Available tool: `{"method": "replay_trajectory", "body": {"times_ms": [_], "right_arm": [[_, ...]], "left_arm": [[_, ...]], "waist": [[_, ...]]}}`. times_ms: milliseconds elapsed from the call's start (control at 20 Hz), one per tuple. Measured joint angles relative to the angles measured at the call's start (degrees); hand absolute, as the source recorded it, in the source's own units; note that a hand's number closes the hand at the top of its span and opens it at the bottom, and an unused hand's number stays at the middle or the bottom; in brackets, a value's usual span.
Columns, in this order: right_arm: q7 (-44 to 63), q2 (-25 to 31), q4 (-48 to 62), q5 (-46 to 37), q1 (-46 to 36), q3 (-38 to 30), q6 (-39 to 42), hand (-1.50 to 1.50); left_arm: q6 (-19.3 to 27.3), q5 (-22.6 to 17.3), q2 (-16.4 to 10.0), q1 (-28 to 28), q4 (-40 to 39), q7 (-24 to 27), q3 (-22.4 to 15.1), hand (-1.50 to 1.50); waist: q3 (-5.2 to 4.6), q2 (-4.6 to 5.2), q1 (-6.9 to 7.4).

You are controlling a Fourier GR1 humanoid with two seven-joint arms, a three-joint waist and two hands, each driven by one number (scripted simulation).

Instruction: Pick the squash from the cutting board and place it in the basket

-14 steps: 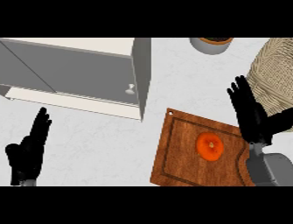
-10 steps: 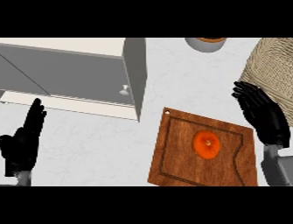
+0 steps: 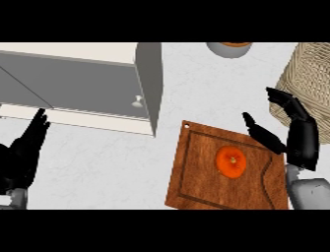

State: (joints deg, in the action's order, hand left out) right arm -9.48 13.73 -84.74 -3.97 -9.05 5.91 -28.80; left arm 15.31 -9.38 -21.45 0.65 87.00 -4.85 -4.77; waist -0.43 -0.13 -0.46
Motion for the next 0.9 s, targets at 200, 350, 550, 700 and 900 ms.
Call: {"method": "replay_trajectory", "body": {"times_ms": [200,350,550,700,900], "right_arm": [[9.95,1.25,-0.89,-10.83,0.13,0.73,-9.65,-1.5],[20.21,4.98,-3.04,-17.06,0.84,1.44,-9.48,-1.5],[32.24,10.67,-5.14,-21.21,2.65,5.08,-0.38,-1.5],[40.46,14.37,-7.73,-21.11,3.49,8.32,9.02,-1.5],[52.65,18.0,-16.09,-18.29,3.1,10.95,20.26,-1.5]], "left_arm": [[-0.43,-0.42,-0.39,0.6,0.49,-0.49,0.31,0.0],[-0.47,-0.49,-0.78,0.93,0.83,-1.27,0.48,0.0],[-0.39,-0.57,-0.91,1.59,1.7,-2.15,0.31,0.0],[-0.53,-0.73,-1.04,1.71,1.92,-2.36,0.34,0.0],[-0.65,-0.84,-0.99,1.58,1.83,-2.79,0.24,0.0]], "waist": [[-0.2,-0.19,-0.58],[-0.36,-0.39,-1.23],[-0.59,-0.56,-1.81],[-0.65,-0.54,-1.94],[-0.57,-0.61,-2.15]]}}
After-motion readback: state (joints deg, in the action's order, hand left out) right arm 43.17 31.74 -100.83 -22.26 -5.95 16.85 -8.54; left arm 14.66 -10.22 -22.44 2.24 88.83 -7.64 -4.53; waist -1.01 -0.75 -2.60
